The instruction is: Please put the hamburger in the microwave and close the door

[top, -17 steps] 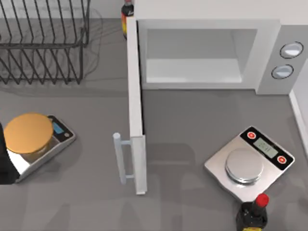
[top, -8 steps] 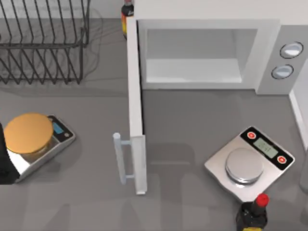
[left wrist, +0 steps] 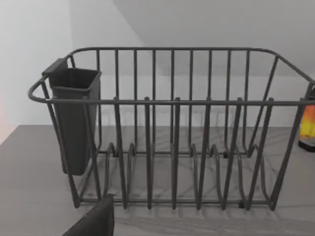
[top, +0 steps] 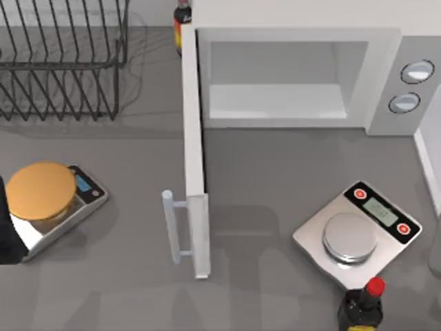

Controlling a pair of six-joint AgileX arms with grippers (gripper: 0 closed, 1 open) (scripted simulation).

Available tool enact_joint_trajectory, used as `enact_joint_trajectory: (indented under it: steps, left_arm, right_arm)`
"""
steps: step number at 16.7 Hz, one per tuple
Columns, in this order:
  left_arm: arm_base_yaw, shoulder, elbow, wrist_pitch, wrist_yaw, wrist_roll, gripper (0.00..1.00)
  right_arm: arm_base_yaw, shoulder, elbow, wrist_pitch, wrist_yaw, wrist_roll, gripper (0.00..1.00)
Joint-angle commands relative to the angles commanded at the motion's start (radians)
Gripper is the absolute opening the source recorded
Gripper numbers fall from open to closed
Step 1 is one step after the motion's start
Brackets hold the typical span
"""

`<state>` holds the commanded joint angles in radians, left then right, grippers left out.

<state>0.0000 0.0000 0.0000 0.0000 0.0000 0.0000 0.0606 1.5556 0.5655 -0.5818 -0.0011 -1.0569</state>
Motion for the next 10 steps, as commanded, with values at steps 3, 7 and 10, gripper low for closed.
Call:
enact_joint_trajectory:
  steps: [3, 7, 10]
  left_arm:
    - [0.0, 0.0, 0.0, 0.0, 0.0, 0.0, 1.0]
    - [0.0, 0.0, 0.0, 0.0, 0.0, 0.0, 1.0]
    - [0.0, 0.0, 0.0, 0.0, 0.0, 0.0, 1.0]
  right_arm:
    - [0.0, 0.0, 0.0, 0.0, 0.0, 0.0, 0.7]
    - [0.0, 0.0, 0.0, 0.0, 0.0, 0.0, 0.4]
    - [0.0, 0.0, 0.0, 0.0, 0.0, 0.0, 0.17]
